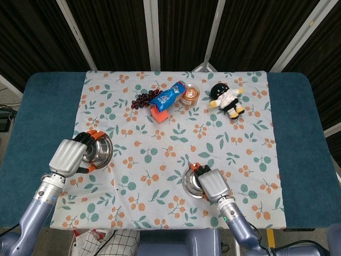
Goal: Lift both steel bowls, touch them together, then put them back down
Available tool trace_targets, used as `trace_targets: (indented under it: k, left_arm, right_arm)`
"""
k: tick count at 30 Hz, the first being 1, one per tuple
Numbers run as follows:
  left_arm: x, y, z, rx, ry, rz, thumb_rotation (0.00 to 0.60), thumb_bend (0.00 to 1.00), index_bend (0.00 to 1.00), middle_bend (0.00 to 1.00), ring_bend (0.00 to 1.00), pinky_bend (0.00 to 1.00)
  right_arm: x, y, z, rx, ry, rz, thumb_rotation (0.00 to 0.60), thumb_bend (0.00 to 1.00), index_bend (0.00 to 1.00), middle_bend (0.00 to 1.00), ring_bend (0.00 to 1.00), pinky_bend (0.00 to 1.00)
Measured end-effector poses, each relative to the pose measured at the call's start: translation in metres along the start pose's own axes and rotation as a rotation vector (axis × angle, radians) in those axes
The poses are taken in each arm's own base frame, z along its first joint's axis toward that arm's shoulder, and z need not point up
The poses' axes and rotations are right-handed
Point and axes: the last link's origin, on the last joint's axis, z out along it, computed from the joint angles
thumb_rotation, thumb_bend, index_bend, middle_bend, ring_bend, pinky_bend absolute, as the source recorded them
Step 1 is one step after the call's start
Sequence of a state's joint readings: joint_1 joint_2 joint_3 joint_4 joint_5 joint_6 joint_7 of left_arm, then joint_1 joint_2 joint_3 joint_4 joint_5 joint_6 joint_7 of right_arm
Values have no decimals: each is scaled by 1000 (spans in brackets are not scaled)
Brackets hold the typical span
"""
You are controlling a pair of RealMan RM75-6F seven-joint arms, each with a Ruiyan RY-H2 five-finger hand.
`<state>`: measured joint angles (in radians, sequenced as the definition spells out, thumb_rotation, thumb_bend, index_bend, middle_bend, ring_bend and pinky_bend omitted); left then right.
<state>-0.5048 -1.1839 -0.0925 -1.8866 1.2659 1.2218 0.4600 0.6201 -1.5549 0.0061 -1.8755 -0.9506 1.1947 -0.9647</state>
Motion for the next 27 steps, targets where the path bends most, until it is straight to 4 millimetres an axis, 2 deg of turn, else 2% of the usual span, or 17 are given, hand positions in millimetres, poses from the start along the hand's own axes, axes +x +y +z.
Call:
trace_targets:
  k: [7,13,22,27]
  left_arm:
    - [-1,3,-1,-24,15,-12,600,331,384,526,436,601]
    - [-3,9,0,-67,52,-40,600,337,384,528,437,601]
    - [3,24,2,-165,210,-133,600,337,382,528,437,601]
    - [3,38,4,-220,269,-208,600,337,382,528,436,601]
  right_arm:
    - [8,2,-5,1,50,58,600,294,932,864,919,1000]
    - [18,10,-13,13,86,207,600,294,932,864,920,1000]
    - [46,42,-27,31,125,573,600,294,932,864,920,1000]
    - [66,54,-34,66,127,887,600,300,932,864,920,1000]
